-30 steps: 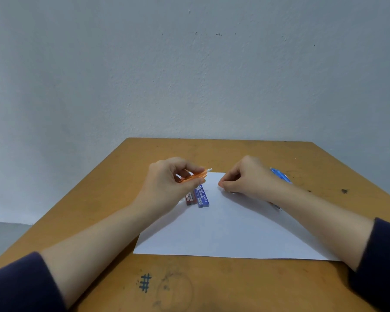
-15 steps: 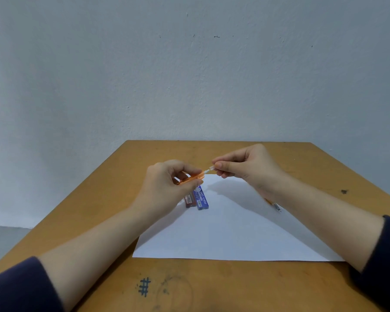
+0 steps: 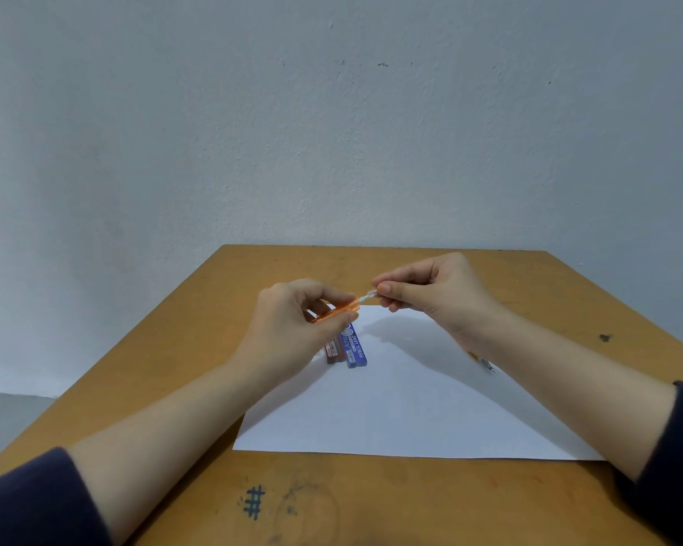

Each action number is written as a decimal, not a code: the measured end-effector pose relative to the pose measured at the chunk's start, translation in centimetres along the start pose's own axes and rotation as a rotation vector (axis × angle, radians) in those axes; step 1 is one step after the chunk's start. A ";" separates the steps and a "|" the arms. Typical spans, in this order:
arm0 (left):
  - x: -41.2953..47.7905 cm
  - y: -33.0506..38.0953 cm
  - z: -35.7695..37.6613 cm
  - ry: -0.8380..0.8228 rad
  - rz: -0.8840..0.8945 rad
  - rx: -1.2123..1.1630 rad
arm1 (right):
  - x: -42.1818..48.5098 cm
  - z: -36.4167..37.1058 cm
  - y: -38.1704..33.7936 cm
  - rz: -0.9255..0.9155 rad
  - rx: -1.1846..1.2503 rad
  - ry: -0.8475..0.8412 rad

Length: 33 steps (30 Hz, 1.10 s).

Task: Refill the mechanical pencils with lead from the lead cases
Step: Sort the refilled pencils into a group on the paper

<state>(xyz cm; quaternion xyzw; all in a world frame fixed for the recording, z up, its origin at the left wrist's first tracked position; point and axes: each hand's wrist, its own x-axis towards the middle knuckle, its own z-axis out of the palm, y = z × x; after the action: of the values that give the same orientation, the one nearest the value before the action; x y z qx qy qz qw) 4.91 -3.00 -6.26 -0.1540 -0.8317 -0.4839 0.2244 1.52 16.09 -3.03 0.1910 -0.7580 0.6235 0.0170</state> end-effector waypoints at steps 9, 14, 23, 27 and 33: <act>0.0 0.1 0.0 0.001 0.004 -0.007 | -0.2 0.3 0.0 -0.015 -0.011 -0.020; -0.1 0.1 0.1 0.000 0.012 -0.010 | -0.3 0.7 0.2 -0.027 0.005 -0.017; -0.2 0.0 0.2 0.024 0.034 -0.001 | -0.5 1.3 0.7 -0.007 0.029 -0.013; -0.3 0.1 0.2 0.041 0.043 -0.017 | -0.5 1.4 0.9 0.051 0.124 -0.031; -0.2 0.5 0.0 0.019 0.023 0.010 | -0.2 1.2 0.7 0.109 0.299 0.014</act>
<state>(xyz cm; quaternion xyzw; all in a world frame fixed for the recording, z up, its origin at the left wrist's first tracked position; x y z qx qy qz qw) 5.32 -2.80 -6.05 -0.1578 -0.8300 -0.4787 0.2388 1.72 15.09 -3.97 0.1457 -0.6657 0.7307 -0.0401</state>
